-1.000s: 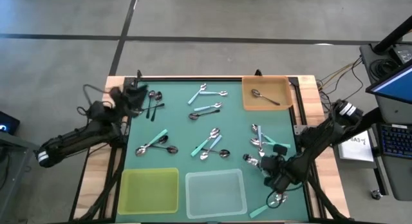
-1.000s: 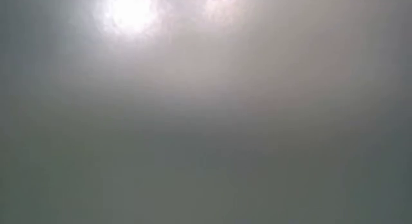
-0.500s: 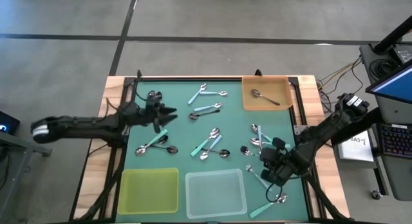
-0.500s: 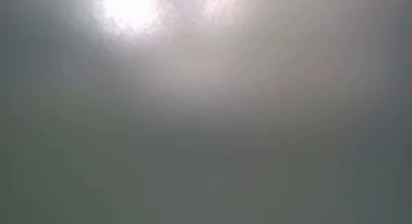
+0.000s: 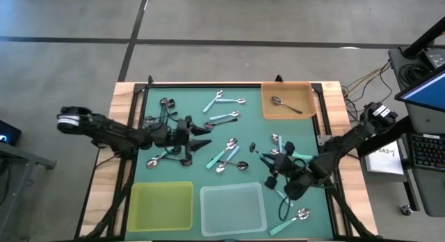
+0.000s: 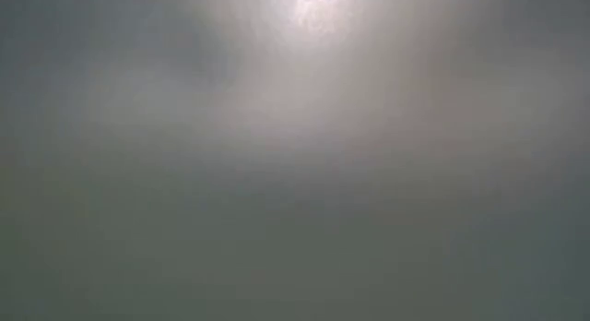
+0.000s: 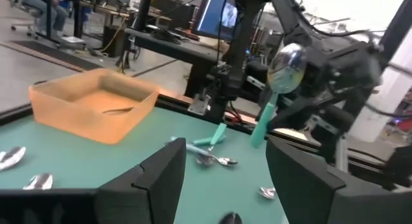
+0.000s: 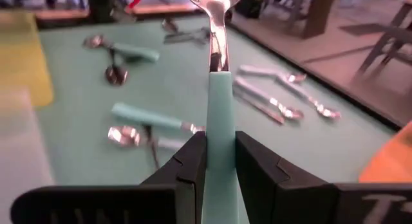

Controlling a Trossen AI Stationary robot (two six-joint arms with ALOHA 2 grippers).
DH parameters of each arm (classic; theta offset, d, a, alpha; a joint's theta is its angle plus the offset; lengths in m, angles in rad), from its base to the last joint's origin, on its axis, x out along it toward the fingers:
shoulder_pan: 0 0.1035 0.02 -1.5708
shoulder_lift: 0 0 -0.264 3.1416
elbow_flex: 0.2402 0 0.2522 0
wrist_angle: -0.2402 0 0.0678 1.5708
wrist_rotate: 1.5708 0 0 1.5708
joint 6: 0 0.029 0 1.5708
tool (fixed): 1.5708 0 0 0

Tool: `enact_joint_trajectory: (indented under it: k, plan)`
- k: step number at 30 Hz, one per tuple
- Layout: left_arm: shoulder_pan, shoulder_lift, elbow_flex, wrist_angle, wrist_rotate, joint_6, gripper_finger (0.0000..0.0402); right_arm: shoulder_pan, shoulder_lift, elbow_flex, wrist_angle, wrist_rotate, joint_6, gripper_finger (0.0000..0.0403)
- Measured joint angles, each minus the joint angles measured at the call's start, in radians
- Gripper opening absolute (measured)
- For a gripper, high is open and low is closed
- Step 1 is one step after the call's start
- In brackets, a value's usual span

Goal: Sort silverware by color (type)
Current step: Put the green spoon into the yellow bin

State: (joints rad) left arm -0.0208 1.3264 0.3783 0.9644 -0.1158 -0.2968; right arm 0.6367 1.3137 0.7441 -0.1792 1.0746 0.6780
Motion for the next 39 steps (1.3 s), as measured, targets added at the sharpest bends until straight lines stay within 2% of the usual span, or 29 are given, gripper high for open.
enact_joint_trajectory:
  k: [7,12,16,19,24,31,33,36,39]
  plan:
    - [-0.011,0.164,0.152,-0.001,0.002,0.026,0.0201,-0.148,0.132,0.0,0.308,0.002,-0.232,0.0063]
    - [-0.019,0.199,0.172,0.017,-0.008,0.041,0.0201,-0.205,0.201,0.01,0.507,0.004,-0.39,0.0063]
    - [-0.024,0.215,0.169,0.108,-0.036,0.043,0.0201,-0.248,0.253,0.037,0.621,0.03,-0.485,0.0063]
    - [-0.032,0.232,0.177,0.135,-0.048,0.055,0.0201,-0.278,0.298,0.082,0.639,0.028,-0.541,0.0063]
    - [-0.037,0.244,0.166,0.147,-0.178,0.06,0.0201,-0.294,0.366,0.165,0.639,0.031,-0.632,0.0063]
    - [-0.041,0.236,0.163,0.18,-0.196,0.071,0.0201,-0.295,0.416,0.244,0.629,0.035,-0.723,0.0063]
    - [-0.043,0.231,0.163,0.181,-0.208,0.073,0.0196,-0.295,0.419,0.251,0.63,0.071,-0.73,0.0063]
    - [-0.043,0.23,0.16,0.174,-0.209,0.078,0.0167,-0.294,0.417,0.251,0.629,0.104,-0.749,0.0063]
    - [-0.044,0.23,0.16,0.168,-0.208,0.078,0.0106,-0.293,0.414,0.251,0.629,0.104,-0.749,0.0063]
